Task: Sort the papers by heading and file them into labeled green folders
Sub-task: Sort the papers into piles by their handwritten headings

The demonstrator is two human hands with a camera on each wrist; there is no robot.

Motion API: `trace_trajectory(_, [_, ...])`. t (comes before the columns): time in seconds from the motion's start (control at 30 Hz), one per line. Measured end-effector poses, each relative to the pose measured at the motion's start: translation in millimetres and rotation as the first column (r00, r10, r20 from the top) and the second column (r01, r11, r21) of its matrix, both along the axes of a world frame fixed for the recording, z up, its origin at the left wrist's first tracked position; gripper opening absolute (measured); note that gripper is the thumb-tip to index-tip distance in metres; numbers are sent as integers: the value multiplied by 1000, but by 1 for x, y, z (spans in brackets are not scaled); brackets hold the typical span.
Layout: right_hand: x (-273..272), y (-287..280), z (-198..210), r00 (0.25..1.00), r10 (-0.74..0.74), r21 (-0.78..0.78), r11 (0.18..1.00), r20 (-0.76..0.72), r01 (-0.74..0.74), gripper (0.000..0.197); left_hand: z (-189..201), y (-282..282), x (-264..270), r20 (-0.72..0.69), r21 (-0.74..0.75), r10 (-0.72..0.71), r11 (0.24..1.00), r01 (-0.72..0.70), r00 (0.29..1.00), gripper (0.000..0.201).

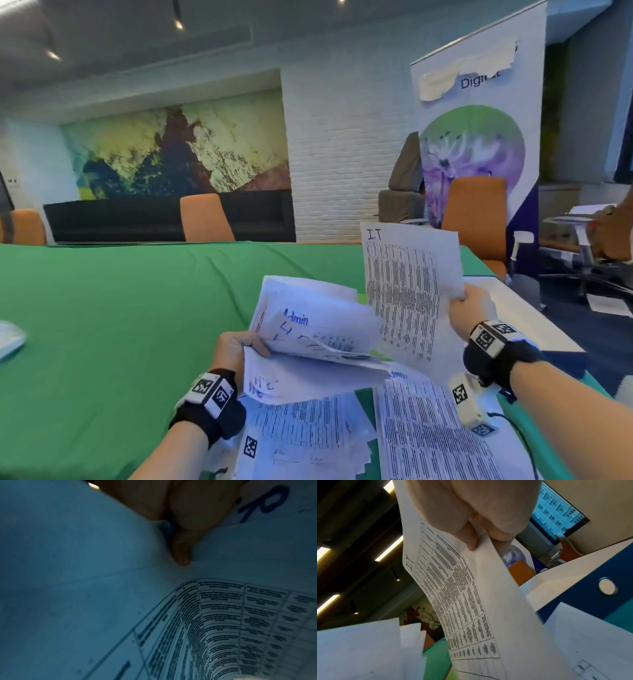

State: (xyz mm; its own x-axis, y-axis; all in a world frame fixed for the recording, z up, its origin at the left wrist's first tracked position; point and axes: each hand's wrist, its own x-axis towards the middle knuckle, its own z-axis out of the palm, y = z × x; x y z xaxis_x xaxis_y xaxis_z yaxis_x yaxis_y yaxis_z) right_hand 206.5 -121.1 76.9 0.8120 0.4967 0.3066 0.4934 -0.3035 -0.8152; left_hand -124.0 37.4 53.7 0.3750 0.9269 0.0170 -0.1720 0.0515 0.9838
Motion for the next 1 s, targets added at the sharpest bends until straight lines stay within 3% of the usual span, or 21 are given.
trace_trajectory(0.17, [1,16,-8,995,89,-86,992,-34,-92,23,5,3,5,17,135,-2,991,0,1000,36])
trace_trajectory(0.27, [8,18,-11,996,63,-10,998,-59,-63,13,14,3,6,59,156,-21,988,12,998,23])
trace_trajectory(0.33, [9,18,-7,996,73,40,997,-48,-71,16,18,8,8,64,165,-27,986,16,998,30])
trace_trajectory(0.53, [7,27,1,956,270,209,948,-118,-242,32,22,12,23,50,129,-69,990,62,996,18])
trace_trajectory(0.6, [10,25,1,938,312,204,938,-152,-279,29,19,13,29,56,93,-101,991,96,993,17])
trace_trajectory(0.77, [23,14,-5,958,235,148,966,-166,-211,27,12,2,47,45,164,-139,978,130,989,17])
trace_trajectory(0.9, [28,14,-6,963,207,119,975,-175,-188,26,10,-1,57,79,149,-158,978,145,984,41])
trace_trajectory(1.0, [27,14,2,957,193,221,964,-215,-144,25,8,6,54,105,175,-86,982,67,991,45])
